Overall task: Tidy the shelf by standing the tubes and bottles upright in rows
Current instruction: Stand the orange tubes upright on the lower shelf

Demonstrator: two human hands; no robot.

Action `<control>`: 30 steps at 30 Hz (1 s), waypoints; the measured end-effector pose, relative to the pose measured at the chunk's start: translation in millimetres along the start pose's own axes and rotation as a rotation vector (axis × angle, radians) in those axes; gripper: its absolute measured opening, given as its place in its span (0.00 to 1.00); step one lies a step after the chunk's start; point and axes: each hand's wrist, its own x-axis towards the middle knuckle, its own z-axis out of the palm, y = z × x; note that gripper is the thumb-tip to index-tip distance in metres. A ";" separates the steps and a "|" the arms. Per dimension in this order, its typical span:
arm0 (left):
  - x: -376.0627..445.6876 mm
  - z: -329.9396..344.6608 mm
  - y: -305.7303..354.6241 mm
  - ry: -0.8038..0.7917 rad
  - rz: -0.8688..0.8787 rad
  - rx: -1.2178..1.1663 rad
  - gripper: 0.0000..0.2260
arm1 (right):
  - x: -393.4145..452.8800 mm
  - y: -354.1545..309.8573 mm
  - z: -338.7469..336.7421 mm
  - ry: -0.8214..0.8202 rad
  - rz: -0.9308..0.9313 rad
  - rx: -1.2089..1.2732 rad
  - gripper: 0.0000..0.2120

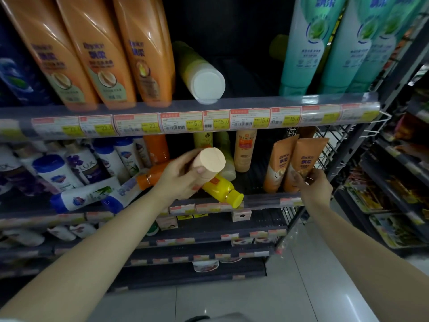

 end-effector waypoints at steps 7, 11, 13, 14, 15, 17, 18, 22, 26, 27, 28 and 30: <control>10.8 27.3 -5.8 0.055 0.095 0.312 0.36 | -0.9 -0.5 -0.8 -0.010 0.004 0.012 0.18; 22.2 32.6 -7.5 0.054 0.082 0.441 0.37 | -3.1 -1.9 -2.5 -0.014 -0.001 0.029 0.18; 22.2 36.9 -7.9 0.056 0.062 0.466 0.39 | -3.8 -1.9 -2.6 -0.011 0.000 0.038 0.17; 20.6 39.7 -7.4 0.063 0.082 0.463 0.37 | -4.2 -2.2 -2.6 -0.008 0.000 0.041 0.16; 19.1 42.0 -6.5 0.066 0.097 0.456 0.35 | -4.4 -2.5 -2.3 -0.006 -0.001 0.044 0.16; 17.5 43.4 -4.5 0.060 0.107 0.430 0.33 | -4.7 -2.9 -2.0 -0.003 -0.002 0.054 0.15; 17.2 42.4 -3.6 0.059 0.106 0.406 0.32 | -4.9 -3.1 -1.9 -0.004 -0.001 0.057 0.15; 12.9 34.2 -5.6 0.096 0.129 0.312 0.31 | -5.1 -3.0 -2.8 -0.002 -0.006 0.057 0.15; 4.0 26.8 -3.0 0.158 0.145 0.242 0.31 | -5.2 -2.7 -3.8 -0.005 -0.004 0.069 0.17; 2.1 25.0 -2.4 0.165 0.158 0.235 0.30 | -5.0 -2.4 -3.8 -0.008 -0.003 0.070 0.17; 0.1 23.3 -1.4 0.167 0.163 0.224 0.29 | -5.0 -2.5 -3.9 -0.010 -0.002 0.068 0.17; -2.4 18.3 -0.2 0.173 0.157 0.178 0.30 | -4.7 -2.2 -4.6 -0.011 -0.003 0.063 0.17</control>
